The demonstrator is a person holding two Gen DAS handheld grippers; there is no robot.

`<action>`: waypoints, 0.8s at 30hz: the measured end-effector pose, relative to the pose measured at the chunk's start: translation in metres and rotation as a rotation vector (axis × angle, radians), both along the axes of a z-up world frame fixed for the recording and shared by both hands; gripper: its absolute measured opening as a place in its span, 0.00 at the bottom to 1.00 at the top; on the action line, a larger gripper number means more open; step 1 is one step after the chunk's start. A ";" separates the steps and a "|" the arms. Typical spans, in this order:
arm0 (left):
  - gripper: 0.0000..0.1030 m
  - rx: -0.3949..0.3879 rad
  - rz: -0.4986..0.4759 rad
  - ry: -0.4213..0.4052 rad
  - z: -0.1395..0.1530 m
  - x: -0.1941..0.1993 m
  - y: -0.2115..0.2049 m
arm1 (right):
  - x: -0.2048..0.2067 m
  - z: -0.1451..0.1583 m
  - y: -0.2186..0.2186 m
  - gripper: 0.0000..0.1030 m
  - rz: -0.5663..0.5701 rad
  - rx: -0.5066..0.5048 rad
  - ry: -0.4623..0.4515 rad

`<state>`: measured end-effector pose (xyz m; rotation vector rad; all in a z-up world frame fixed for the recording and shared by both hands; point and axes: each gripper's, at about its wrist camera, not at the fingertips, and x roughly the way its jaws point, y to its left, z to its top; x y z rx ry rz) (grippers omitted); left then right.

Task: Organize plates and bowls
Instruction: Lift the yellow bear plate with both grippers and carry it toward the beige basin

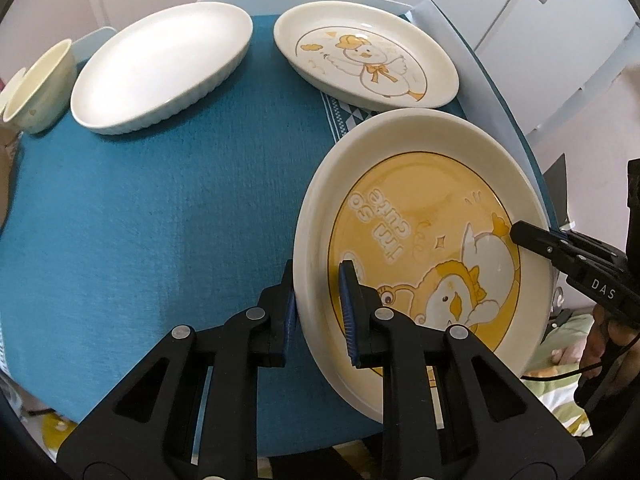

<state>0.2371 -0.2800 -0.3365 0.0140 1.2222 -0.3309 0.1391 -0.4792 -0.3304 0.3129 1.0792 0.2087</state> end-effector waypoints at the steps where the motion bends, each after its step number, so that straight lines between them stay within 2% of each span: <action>1: 0.16 -0.002 0.002 -0.001 0.001 0.000 0.001 | 0.000 0.000 0.002 0.13 -0.001 0.001 -0.001; 14: 0.17 -0.016 0.047 -0.040 0.031 -0.014 0.037 | 0.008 0.028 0.024 0.13 0.031 -0.004 -0.038; 24: 0.17 -0.018 0.083 -0.087 0.074 -0.022 0.124 | 0.025 0.070 0.099 0.13 0.054 0.004 -0.085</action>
